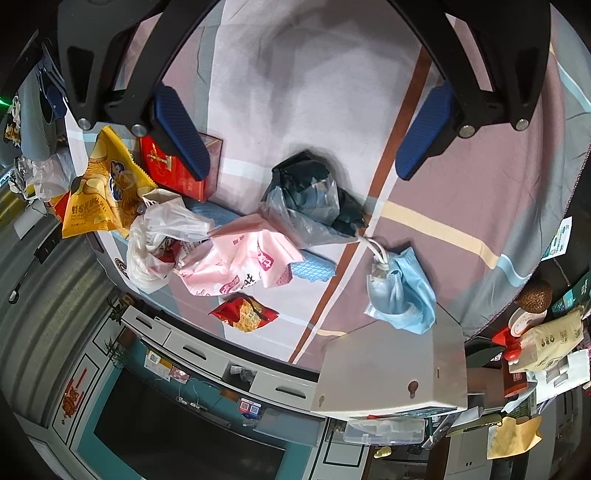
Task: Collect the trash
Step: 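Reach both grippers toward the dark plastic bag and yellow chip bag, then grasp the dark plastic bag with the left gripper while the right grasps the yellow chip bag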
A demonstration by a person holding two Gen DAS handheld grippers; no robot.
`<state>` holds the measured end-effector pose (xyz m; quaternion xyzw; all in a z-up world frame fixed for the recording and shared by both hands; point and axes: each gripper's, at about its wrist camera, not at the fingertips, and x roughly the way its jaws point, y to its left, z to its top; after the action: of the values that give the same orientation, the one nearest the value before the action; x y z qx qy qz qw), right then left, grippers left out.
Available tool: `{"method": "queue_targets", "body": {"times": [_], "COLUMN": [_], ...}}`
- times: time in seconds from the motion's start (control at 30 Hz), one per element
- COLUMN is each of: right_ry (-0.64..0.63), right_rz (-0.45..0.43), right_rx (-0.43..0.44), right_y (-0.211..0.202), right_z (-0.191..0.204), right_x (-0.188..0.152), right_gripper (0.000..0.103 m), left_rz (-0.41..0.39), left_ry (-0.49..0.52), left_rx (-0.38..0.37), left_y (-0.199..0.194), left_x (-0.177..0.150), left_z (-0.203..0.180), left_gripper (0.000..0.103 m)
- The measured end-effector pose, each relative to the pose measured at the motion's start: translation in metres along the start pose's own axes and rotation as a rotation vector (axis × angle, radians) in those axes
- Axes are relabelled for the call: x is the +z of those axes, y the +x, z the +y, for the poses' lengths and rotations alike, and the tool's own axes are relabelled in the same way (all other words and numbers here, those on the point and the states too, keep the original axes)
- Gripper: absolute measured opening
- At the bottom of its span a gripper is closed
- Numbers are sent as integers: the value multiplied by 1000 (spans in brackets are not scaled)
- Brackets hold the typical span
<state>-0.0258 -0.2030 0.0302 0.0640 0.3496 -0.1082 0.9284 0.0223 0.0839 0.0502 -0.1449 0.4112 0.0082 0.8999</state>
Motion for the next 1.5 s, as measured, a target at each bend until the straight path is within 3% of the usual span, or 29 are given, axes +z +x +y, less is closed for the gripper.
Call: {"method": "queue_targets", "body": {"times": [0.33, 0.6, 0.73, 0.83, 1.07, 1.2, 1.4, 1.5], "right_ry": [-108, -140, -141, -131, 23, 28, -1, 24], "right_rz": [-17, -29, 16, 63, 147, 156, 177, 193], "right_rx": [-39, 68, 174, 194, 245, 251, 212, 249], "right_y": [-10, -44, -50, -37, 5, 27, 55, 58], "right_z": [15, 36, 45, 49, 52, 61, 72, 69], "right_x": [0, 42, 66, 79, 92, 89, 81, 78], "right_gripper": [100, 100, 100, 100, 97, 94, 81, 70], "left_rz": [-6, -42, -43, -39, 13, 18, 37, 47], "left_ry": [-11, -110, -143, -156, -105, -78, -67, -71], "left_rx": [4, -8, -35, -48, -73, -50, -46, -56], "left_y": [-1, -10, -8, -3, 21, 30, 43, 48], "left_x": [5, 16, 21, 22, 20, 18, 16, 15], "left_z": [3, 30, 42, 45, 24, 17, 12, 10], "left_gripper": [100, 100, 100, 100, 99, 88, 86, 74]}}
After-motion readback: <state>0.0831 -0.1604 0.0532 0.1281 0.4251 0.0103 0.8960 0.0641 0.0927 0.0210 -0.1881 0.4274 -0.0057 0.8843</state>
